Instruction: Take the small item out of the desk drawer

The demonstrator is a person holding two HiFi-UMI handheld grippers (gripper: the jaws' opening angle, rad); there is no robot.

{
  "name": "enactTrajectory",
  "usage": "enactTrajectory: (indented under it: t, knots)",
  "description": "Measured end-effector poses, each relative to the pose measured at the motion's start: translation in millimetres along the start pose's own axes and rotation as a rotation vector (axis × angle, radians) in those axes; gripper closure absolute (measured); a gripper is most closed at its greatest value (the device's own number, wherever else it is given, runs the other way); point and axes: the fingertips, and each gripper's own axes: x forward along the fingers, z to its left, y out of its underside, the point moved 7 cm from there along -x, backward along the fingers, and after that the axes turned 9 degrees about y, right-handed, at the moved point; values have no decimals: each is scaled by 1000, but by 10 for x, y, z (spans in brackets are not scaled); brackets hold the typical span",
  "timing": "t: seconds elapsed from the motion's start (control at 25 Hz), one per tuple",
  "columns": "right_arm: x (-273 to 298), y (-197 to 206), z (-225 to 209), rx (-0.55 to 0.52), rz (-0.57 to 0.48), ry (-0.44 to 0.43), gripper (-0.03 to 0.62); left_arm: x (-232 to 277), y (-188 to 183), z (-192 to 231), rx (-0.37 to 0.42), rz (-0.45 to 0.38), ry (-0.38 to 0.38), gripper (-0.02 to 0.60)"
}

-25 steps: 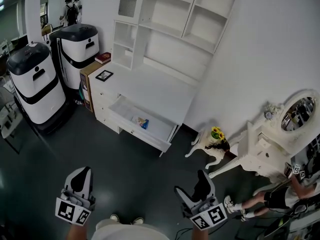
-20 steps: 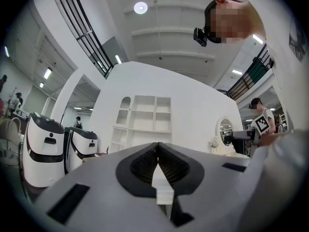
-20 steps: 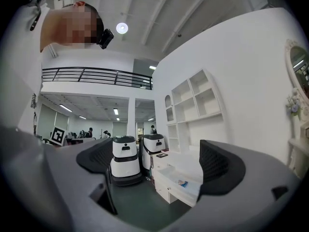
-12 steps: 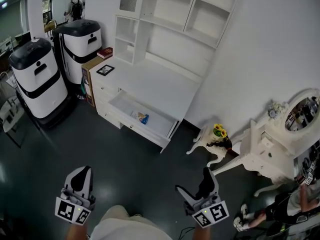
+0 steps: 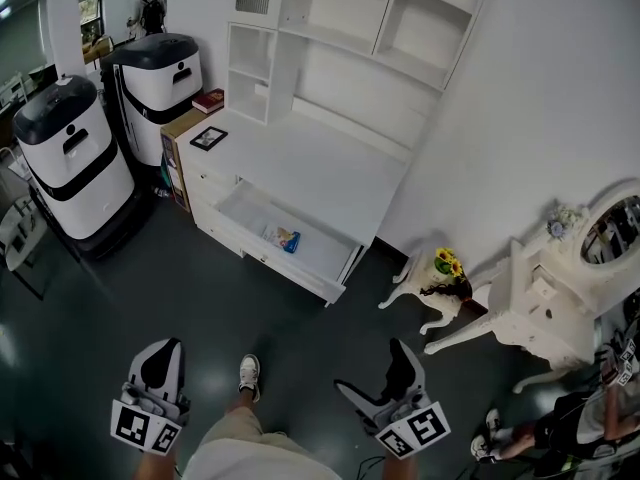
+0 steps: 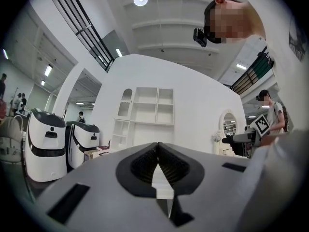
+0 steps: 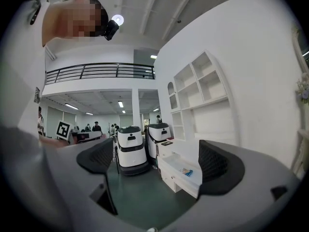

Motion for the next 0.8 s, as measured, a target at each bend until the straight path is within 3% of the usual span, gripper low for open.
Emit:
enactTrajectory:
  t: [0.24, 0.48, 0.8]
  knots:
    - [774, -32, -285, -18, 40, 19, 54, 827, 210, 511, -33, -2, 45, 566]
    - [1980, -356, -455, -81, 47, 13, 54, 1754, 220, 1375, -53, -32, 89, 566]
    - [2883, -475, -539, -109, 93, 39, 54, 2517, 374, 2156, -122, -41, 122, 566]
